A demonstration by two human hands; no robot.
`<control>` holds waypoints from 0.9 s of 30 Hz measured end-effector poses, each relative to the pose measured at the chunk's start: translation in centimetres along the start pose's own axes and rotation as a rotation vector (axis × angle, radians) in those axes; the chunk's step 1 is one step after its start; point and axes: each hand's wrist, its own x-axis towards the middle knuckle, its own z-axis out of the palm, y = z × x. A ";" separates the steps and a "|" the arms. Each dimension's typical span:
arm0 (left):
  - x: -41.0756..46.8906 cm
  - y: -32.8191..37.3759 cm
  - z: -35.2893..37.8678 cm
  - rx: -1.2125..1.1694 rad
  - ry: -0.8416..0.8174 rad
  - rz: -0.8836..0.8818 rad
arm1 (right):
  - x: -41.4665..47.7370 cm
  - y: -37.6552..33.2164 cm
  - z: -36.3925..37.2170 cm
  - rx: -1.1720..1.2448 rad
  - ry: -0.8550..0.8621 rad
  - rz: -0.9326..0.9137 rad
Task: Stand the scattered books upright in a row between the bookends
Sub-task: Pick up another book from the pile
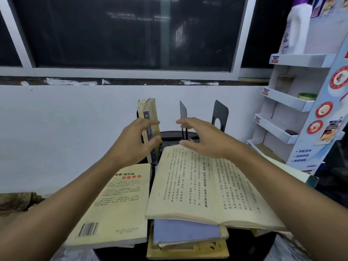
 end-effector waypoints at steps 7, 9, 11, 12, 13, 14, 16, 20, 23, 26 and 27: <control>-2.1 1.9 2.2 0.006 -0.238 0.005 | -6.1 2.2 -1.5 -0.145 -0.012 0.062; -2.5 2.3 2.7 0.012 -0.274 0.007 | -7.5 3.0 -1.6 -0.133 -0.005 0.077; -2.8 2.6 3.0 0.013 -0.313 -0.008 | -8.8 3.8 -1.6 -0.123 -0.002 0.082; -3.0 2.7 3.1 0.010 -0.331 -0.022 | -9.3 4.1 -1.6 -0.123 -0.005 0.084; -3.1 2.8 3.3 0.009 -0.351 -0.036 | -9.9 4.4 -1.6 -0.119 -0.010 0.090; -3.2 3.0 3.4 0.009 -0.373 -0.049 | -10.4 4.6 -1.6 -0.110 -0.013 0.099; -3.4 3.2 3.6 0.011 -0.403 -0.067 | -11.4 4.9 -1.7 -0.096 -0.011 0.119; -3.5 3.2 4.1 0.009 -0.409 -0.086 | -12.5 5.3 -1.8 -0.098 -0.018 0.142; -3.5 3.1 4.4 0.007 -0.437 -0.113 | -12.8 5.6 -1.9 -0.088 -0.008 0.138; -3.5 3.1 4.4 -0.003 -0.424 -0.122 | -13.0 5.7 -2.0 -0.090 -0.003 0.128; -3.5 3.1 4.2 -0.011 -0.410 -0.122 | -13.0 5.7 -2.1 -0.085 0.000 0.127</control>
